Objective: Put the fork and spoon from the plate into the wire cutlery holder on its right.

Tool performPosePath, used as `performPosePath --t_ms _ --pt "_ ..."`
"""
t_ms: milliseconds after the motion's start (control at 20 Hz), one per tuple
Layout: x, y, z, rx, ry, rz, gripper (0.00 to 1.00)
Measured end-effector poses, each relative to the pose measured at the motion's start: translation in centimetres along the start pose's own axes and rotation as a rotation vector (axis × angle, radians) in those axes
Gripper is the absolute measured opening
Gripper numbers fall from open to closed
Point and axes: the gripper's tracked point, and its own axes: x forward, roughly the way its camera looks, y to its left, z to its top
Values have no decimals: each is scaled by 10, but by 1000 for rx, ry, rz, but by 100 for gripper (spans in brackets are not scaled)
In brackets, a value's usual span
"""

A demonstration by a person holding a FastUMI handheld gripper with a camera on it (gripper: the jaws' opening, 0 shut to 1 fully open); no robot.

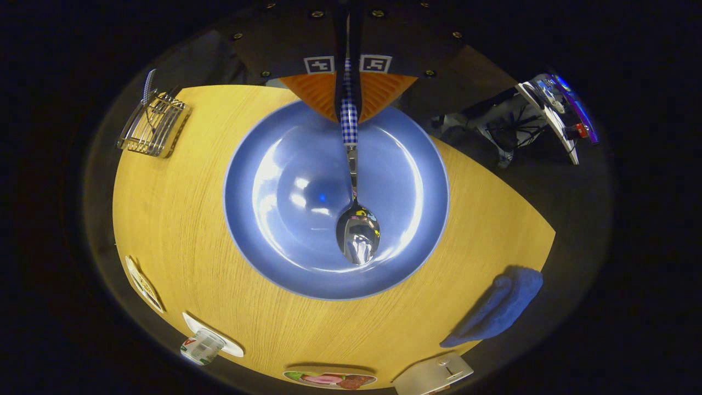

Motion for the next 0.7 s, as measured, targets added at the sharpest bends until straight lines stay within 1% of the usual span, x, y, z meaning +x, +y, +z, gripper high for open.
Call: performPosePath --t_ms 250,700 --pt "-29 -29 -24 -1 40 -44 3" --pt "-82 -94 -80 99 67 -93 3"
